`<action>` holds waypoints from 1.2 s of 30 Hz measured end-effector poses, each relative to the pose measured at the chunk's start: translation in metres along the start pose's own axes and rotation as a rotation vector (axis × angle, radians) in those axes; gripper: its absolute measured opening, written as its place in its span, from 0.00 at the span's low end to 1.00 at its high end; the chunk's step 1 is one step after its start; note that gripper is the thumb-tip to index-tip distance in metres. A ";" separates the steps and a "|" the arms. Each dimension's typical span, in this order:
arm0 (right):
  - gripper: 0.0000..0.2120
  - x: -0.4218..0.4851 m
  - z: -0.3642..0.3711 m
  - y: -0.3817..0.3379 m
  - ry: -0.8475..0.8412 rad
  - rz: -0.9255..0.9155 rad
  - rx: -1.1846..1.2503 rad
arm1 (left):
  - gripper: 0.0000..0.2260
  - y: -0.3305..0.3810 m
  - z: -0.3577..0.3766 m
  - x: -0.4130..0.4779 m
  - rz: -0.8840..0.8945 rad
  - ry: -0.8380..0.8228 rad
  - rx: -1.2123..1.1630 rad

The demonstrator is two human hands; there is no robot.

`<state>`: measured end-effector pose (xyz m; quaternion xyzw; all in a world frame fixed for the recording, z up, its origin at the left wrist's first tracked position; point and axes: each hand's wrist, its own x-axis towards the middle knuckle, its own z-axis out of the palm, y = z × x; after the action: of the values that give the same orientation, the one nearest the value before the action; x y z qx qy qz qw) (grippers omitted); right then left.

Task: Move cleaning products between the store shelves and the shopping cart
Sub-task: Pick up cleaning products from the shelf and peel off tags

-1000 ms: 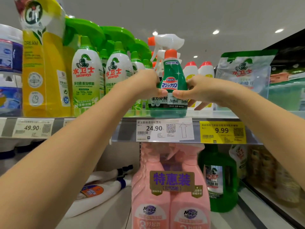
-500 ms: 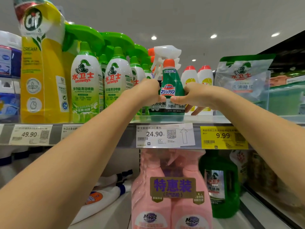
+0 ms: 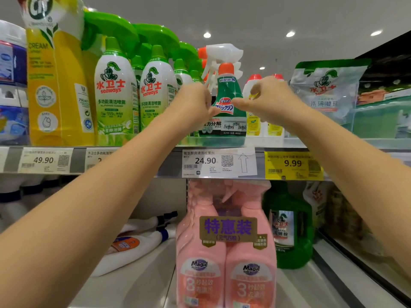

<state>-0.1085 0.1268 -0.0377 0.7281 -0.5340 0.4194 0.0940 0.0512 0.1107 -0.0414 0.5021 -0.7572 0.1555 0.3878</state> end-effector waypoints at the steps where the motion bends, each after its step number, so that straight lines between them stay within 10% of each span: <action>1: 0.16 -0.007 -0.003 -0.002 0.069 -0.055 0.025 | 0.11 0.001 -0.004 -0.009 0.009 0.061 -0.092; 6: 0.03 -0.070 -0.004 -0.011 0.254 -0.315 0.386 | 0.05 0.006 -0.022 -0.074 0.057 0.198 -0.499; 15: 0.03 -0.200 0.074 -0.007 -0.137 -0.132 0.983 | 0.08 -0.026 0.015 -0.217 -0.201 0.091 -0.764; 36: 0.09 -0.227 0.212 -0.005 -0.436 0.271 1.208 | 0.11 -0.175 0.121 -0.225 -0.476 -0.023 -0.136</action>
<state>-0.0137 0.1638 -0.3315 0.6472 -0.2984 0.4965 -0.4956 0.1974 0.1006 -0.3146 0.6408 -0.6305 0.0027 0.4380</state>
